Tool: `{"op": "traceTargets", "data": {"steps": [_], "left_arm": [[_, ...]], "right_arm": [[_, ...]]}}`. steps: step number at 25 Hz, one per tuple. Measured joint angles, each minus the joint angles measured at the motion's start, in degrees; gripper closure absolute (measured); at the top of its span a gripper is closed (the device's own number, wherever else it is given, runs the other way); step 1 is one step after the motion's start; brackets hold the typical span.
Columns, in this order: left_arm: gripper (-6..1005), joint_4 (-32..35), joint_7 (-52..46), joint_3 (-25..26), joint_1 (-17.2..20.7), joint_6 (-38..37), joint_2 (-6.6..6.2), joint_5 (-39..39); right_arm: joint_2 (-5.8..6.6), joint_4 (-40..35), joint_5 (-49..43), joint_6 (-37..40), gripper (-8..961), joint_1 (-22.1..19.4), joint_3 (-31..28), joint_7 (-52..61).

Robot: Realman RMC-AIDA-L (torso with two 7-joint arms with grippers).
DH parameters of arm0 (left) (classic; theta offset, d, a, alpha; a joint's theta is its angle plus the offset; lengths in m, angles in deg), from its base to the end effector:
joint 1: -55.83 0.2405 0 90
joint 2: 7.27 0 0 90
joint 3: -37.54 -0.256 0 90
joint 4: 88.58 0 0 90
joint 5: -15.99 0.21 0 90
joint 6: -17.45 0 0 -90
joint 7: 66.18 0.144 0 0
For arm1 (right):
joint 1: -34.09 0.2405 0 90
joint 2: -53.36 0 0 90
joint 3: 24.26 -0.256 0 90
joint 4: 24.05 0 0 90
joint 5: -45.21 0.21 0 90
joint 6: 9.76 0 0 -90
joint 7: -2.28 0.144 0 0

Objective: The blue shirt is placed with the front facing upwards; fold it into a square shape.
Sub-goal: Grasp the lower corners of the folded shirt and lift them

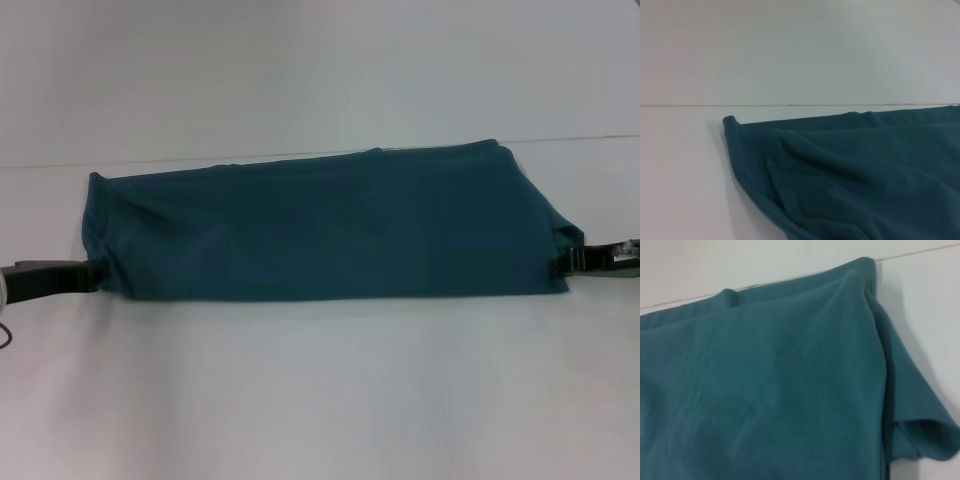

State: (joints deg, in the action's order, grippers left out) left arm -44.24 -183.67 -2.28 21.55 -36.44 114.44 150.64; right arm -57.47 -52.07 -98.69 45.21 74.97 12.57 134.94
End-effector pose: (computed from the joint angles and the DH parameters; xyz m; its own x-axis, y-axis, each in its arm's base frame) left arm -0.3055 0.3996 0.0164 0.5450 0.6858 0.4822 0.8217 -0.3227 -0.4698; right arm 0.3381 0.4085 0.0427 0.3151 -0.8435 -0.4349 -0.8994 -0.1192 -0.4205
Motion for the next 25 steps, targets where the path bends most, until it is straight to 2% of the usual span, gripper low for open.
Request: {"op": "traceTargets", "data": {"steps": [3, 9, 18, 25], "left_arm": [[981, 0.95, 1.49, 0.19, 0.79, -0.61, 0.39, -0.46], [981, 2.25, 5.14, 0.48, 3.36, -2.06, 0.78, -3.78], [981, 3.52, 7.67, 0.62, 5.83, -3.73, 1.24, -4.56], [980, 3.67, 10.63, 0.92, 6.62, -5.95, 1.34, -5.79]], "right_arm": [[-0.07, -0.98, -0.23, 0.44, 947, -0.54, 0.00, -0.34], [-2.32, -7.77, -0.11, 2.40, 946, -3.72, 0.05, -1.20], [-3.23, -10.99, 0.03, 6.18, 946, -6.53, -0.47, -2.27], [-5.44, -17.76, 2.69, 10.52, 947, -9.90, -0.62, -4.72]]}}
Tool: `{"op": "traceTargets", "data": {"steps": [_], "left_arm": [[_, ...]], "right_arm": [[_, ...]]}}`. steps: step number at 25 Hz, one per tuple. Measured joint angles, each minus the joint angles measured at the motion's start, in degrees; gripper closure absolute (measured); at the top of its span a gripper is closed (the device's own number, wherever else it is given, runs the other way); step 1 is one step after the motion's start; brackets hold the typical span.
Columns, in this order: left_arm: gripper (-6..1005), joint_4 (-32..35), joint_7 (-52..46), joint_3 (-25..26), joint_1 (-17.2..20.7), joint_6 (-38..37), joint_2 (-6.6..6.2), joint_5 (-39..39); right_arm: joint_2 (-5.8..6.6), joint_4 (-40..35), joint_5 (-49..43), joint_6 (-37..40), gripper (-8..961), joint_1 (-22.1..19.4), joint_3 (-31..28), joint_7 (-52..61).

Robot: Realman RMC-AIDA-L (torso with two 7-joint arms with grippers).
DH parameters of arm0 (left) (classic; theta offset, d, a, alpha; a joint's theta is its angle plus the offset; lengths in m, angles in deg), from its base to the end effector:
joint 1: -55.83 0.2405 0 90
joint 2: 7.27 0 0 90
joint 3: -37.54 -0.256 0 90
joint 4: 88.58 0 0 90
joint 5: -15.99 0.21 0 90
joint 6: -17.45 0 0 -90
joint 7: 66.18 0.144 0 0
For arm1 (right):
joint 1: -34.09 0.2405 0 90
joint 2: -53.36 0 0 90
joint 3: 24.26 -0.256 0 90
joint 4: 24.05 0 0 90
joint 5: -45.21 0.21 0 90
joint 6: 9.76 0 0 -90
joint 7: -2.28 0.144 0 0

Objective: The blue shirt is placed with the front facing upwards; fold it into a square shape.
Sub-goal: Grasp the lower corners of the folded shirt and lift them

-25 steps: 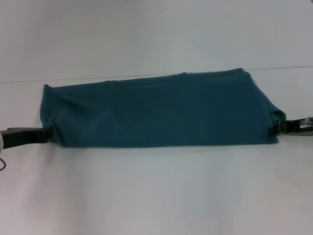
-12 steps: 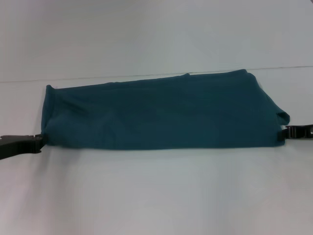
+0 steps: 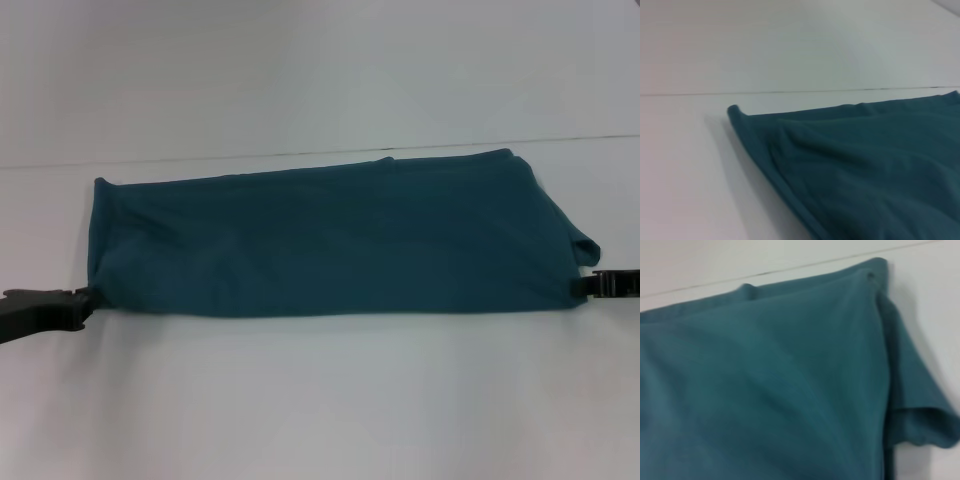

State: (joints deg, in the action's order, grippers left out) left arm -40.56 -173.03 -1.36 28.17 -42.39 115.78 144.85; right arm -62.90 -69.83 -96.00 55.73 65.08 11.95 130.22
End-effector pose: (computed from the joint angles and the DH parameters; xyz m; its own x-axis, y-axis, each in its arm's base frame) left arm -0.3222 0.3658 0.0180 0.5980 0.6434 0.4779 0.7949 -0.4000 -0.4562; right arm 0.3454 0.3689 0.0565 0.3711 -0.8146 -0.4458 -0.8948 -0.1853 -0.4062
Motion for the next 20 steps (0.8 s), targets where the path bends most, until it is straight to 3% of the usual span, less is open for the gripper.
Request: {"op": "traceTargets", "data": {"steps": [10, 20], "left_arm": [[980, 0.76, 6.07, 5.62, 2.03, -8.53, -0.10, -5.61], [981, 0.02, 7.24, 5.84, 3.28, -7.17, 0.13, -5.22]], "right_arm": [[-0.15, -1.01, 6.62, 2.96, 946, -3.53, -0.04, -4.96], [-0.82, -2.16, 9.01, 6.32, 947, -6.91, -0.92, -8.19]]}}
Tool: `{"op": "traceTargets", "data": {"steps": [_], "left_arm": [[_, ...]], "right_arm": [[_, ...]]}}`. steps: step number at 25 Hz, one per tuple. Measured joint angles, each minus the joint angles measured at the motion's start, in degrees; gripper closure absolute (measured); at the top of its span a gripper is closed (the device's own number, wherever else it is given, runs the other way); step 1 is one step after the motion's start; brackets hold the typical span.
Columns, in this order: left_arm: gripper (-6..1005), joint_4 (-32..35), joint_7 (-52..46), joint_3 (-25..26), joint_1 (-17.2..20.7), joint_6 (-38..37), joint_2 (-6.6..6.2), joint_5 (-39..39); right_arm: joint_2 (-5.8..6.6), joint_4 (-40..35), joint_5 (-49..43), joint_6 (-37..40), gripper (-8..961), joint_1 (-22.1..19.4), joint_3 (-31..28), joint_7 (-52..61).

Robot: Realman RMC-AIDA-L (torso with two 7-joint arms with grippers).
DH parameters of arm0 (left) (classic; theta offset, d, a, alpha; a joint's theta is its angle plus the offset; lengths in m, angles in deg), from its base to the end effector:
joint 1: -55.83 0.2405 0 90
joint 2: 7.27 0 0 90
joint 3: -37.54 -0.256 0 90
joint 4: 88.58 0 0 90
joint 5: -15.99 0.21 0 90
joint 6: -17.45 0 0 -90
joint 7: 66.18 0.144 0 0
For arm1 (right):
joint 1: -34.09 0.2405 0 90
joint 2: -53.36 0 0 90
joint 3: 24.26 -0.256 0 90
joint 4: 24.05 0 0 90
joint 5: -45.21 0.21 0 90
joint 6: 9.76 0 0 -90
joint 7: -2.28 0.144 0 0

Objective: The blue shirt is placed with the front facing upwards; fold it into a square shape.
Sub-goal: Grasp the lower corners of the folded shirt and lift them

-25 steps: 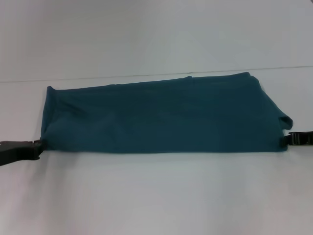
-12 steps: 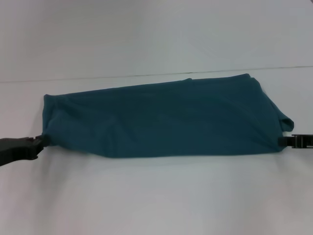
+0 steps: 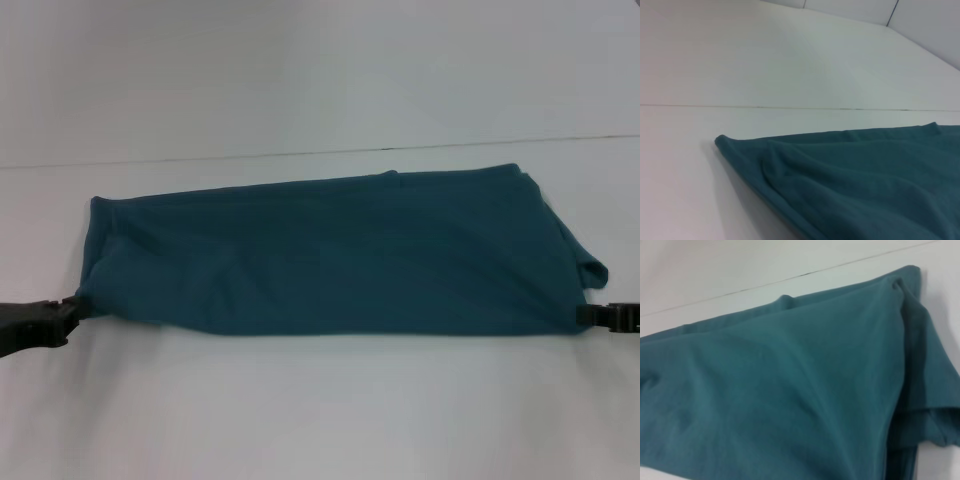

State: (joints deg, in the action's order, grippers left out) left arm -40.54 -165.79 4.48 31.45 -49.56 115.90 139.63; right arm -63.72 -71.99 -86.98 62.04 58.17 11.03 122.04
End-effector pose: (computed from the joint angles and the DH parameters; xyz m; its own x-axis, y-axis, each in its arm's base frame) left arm -0.3330 0.3416 0.0272 0.5791 0.6018 0.5500 0.8152 -0.4234 -0.3952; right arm 0.3575 0.3312 0.0559 0.3745 -0.7895 -0.4862 -0.9179 -0.2413 -0.3151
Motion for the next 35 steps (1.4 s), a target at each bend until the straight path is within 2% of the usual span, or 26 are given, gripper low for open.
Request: {"op": "traceTargets", "data": {"steps": [6, 12, 18, 25, 32, 35], "left_arm": [[982, -0.05, 0.81, 0.16, 0.40, 0.30, 0.05, -0.04], [981, 0.05, 1.46, 1.46, 1.48, -0.97, 0.07, -0.02], [982, 0.34, 1.88, 1.51, 3.18, -1.81, 0.52, -0.21], [981, 0.13, 2.15, 1.51, 2.82, -1.78, 0.57, -0.01], [981, 0.31, 0.92, 1.50, 2.45, -1.89, 0.49, -0.24], [860, 0.41, 0.65, 1.50, 2.27, -1.90, 0.49, -0.25]], "right_arm": [[-1.05, -4.37, 2.59, 4.49, 946, -3.93, -2.73, -3.79], [-1.19, -4.91, 3.15, 7.03, 926, -5.64, -6.86, -6.16], [-1.54, -4.31, 3.13, 7.21, 903, -5.82, -7.22, -7.55], [-1.77, -4.09, 2.87, 6.70, 875, -5.10, -6.84, -7.42], [-1.09, -4.20, 3.12, 6.92, 848, -4.84, -7.26, -7.17], [-0.85, -4.52, 3.12, 7.25, 836, -4.58, -7.25, -7.17]]}}
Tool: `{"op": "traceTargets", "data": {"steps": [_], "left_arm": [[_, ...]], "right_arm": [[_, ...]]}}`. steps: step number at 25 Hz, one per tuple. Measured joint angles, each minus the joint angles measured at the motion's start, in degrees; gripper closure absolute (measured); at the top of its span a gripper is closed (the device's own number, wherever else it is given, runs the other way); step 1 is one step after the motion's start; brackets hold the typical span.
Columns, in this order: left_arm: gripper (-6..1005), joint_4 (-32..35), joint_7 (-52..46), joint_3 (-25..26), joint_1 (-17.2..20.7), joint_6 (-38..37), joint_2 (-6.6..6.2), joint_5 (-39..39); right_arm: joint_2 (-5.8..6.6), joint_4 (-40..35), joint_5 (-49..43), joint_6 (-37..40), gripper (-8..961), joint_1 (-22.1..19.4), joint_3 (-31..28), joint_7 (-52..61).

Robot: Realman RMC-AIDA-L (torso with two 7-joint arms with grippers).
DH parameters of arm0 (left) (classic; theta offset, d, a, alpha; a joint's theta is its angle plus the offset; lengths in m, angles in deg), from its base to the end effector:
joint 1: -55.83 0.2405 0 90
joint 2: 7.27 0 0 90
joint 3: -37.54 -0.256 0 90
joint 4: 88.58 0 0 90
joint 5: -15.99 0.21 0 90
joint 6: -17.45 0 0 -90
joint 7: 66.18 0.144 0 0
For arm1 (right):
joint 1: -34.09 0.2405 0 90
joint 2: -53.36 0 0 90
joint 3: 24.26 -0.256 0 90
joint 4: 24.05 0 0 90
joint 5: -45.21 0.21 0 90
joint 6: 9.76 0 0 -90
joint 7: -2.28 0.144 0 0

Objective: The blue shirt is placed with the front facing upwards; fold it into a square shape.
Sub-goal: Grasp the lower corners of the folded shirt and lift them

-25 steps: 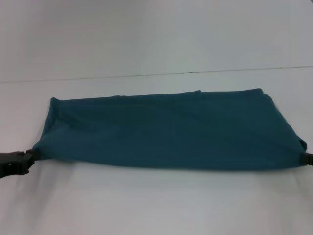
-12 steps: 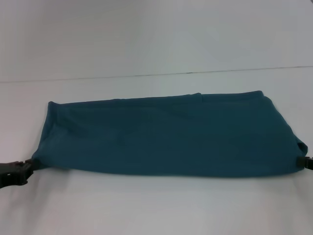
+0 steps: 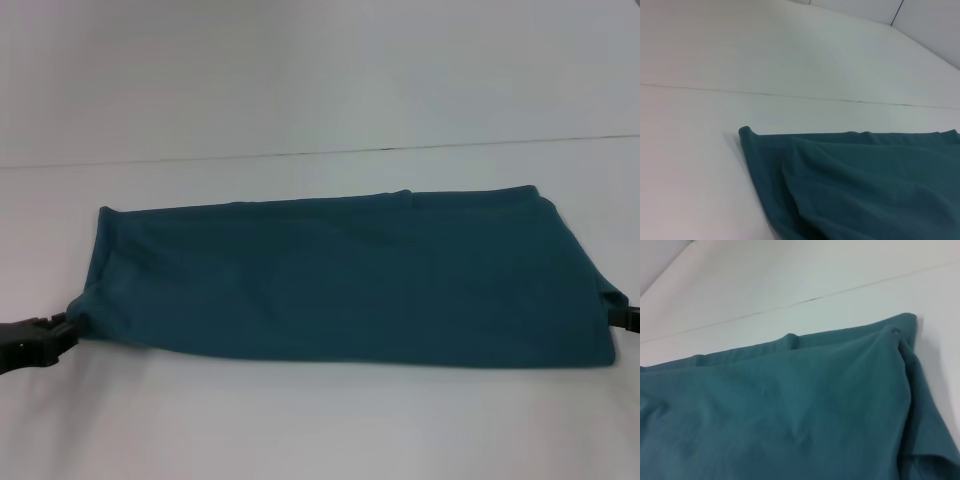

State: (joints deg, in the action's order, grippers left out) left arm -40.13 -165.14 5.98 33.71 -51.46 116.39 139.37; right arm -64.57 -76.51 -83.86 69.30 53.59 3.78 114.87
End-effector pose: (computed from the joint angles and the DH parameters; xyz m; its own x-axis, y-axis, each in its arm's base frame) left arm -0.3431 0.3257 0.0270 0.5497 0.6155 0.5648 0.8354 -0.4020 -0.3750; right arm 0.3685 0.3001 0.0786 0.3983 -0.7317 -0.5531 -0.9146 -0.2712 -0.2999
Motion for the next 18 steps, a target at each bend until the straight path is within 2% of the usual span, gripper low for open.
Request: {"op": "traceTargets", "data": {"steps": [7, 13, 18], "left_arm": [[735, 0.46, -1.32, 0.00, -0.33, 0.00, -0.20, -0.07], [616, 2.04, -3.37, 0.09, -0.47, 0.47, -0.27, -0.08], [468, 3.55, -4.29, 0.39, -0.75, 0.51, -0.33, -0.13]], "right_arm": [[0.07, -0.20, 0.01, -0.10, 757, 0.41, -1.18, -0.22], [0.50, -0.36, 0.13, 0.05, 571, 0.76, -1.52, -0.30], [0.53, -0.36, 0.51, -0.14, 334, 1.29, -1.52, -0.50]]}}
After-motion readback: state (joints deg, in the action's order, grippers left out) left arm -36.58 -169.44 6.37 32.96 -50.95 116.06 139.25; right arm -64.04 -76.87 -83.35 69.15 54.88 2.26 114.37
